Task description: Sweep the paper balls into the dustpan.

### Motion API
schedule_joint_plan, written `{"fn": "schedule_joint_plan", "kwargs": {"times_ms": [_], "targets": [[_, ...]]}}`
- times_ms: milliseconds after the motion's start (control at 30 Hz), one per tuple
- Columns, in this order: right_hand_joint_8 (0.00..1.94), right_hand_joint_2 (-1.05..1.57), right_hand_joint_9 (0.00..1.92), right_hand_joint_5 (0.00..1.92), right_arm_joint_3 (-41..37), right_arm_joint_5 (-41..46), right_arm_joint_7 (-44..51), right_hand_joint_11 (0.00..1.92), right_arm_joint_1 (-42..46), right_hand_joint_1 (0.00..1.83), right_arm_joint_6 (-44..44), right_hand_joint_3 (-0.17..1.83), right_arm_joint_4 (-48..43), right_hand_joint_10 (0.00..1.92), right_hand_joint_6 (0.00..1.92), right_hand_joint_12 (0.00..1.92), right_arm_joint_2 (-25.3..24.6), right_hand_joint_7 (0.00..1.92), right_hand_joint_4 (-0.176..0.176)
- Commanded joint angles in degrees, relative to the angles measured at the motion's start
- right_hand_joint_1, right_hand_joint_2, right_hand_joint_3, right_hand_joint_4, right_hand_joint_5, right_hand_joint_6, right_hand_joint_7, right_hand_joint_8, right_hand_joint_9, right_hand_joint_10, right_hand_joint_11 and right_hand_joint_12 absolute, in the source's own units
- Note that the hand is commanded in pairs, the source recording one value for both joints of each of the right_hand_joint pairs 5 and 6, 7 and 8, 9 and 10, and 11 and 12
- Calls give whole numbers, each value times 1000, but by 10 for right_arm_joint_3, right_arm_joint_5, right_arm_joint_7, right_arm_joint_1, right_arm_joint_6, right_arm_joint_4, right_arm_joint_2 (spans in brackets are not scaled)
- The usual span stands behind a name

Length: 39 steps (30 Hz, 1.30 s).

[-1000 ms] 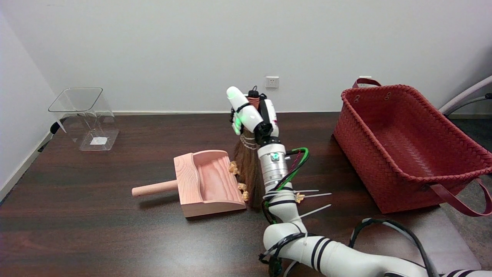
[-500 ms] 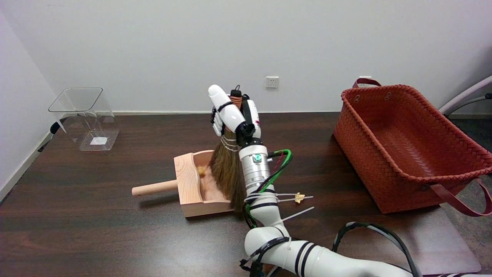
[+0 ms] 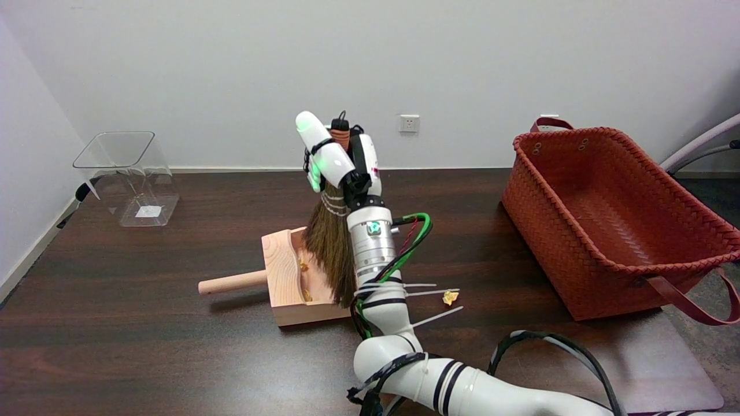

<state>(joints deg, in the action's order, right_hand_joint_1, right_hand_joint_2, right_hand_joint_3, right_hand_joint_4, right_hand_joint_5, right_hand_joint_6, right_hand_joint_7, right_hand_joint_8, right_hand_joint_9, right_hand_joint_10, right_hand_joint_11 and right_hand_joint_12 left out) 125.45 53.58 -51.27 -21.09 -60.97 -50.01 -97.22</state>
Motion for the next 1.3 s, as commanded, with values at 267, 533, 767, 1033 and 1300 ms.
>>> {"fn": "schedule_joint_plan", "kwargs": {"times_ms": [267,533,767,1033,1300], "targets": [[1920,1571,1920,1920,-2,-1,161,1920,35,694,-51,17,-185,1920,1920,1920,66,1920,0],[1920,1571,1920,1920,-2,3,302,1920,75,737,-45,-34,-277,1920,1920,1920,121,1920,0],[1920,1571,1920,1920,-3,14,426,1920,121,777,-48,-4,-330,1920,1920,1920,149,1920,0],[1920,1571,1920,1920,-4,18,549,1920,174,799,-46,68,-404,1920,1920,1920,182,1920,0],[1920,1571,1920,1920,-1,24,632,1920,204,810,-44,213,-433,1920,1920,1920,214,1920,0]]}}
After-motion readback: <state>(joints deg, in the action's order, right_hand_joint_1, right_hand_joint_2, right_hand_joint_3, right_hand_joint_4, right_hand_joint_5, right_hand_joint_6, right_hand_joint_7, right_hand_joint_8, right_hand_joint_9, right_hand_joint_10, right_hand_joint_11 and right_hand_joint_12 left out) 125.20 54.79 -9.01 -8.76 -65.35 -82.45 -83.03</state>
